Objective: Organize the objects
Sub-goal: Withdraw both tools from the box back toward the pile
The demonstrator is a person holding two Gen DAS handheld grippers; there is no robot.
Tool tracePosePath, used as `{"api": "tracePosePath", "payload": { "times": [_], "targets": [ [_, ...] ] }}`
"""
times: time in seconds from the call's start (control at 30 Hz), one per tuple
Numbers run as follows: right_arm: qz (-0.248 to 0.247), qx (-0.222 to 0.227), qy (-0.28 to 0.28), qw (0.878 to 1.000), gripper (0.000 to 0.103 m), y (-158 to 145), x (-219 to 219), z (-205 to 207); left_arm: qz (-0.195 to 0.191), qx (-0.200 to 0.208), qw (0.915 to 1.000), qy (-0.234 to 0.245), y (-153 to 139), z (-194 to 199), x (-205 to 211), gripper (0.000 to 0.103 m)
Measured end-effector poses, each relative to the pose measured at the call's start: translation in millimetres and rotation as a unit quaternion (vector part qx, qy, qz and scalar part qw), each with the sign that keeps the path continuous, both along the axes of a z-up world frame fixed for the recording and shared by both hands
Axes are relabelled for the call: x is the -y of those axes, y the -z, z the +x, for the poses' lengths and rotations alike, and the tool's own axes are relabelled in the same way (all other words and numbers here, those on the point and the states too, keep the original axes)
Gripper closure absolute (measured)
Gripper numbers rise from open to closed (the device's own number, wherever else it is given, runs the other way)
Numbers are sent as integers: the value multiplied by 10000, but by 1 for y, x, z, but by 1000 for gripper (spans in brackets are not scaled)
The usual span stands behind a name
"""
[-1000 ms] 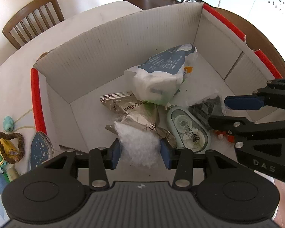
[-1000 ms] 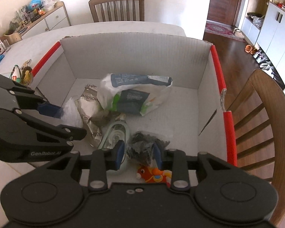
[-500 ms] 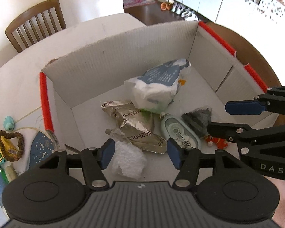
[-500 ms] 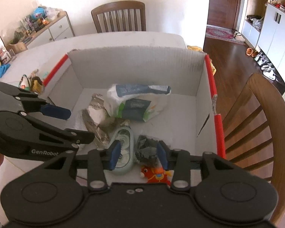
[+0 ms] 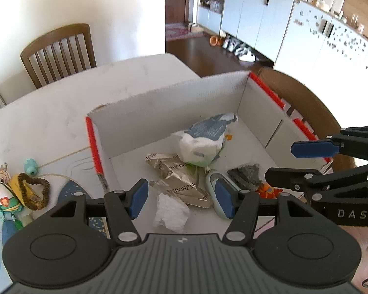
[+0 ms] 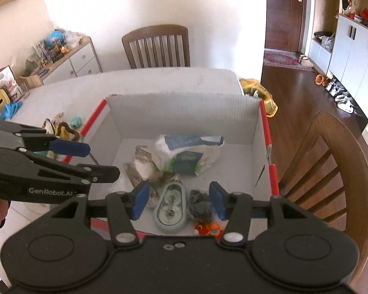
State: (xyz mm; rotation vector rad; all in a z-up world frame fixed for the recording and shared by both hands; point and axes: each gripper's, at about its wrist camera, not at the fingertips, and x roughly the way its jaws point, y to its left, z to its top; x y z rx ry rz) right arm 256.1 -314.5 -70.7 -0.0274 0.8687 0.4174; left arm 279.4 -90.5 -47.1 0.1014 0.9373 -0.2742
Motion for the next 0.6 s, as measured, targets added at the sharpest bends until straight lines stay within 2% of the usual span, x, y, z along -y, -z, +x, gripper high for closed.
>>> {"api": "tracePosePath", "payload": {
  "times": [0.2, 0.27, 0.5, 0.6],
  "targets": [
    [85, 143, 128, 9998, 45, -11, -9, -10, -143, 230, 9996, -7, -14, -13, -15, 43],
    [79, 222, 154, 9996, 39, -15, -13, -16, -204, 279, 9994, -20, -18, -17, -22, 42],
    [130, 331, 298, 9989, 31, -22, -27, -31, -311, 558, 9980, -32, -31, -34, -48, 36],
    [150, 404, 385, 9983, 22, -26, -33, -38, -359, 670, 9971, -33, -37, -41, -61, 32]
  ]
}}
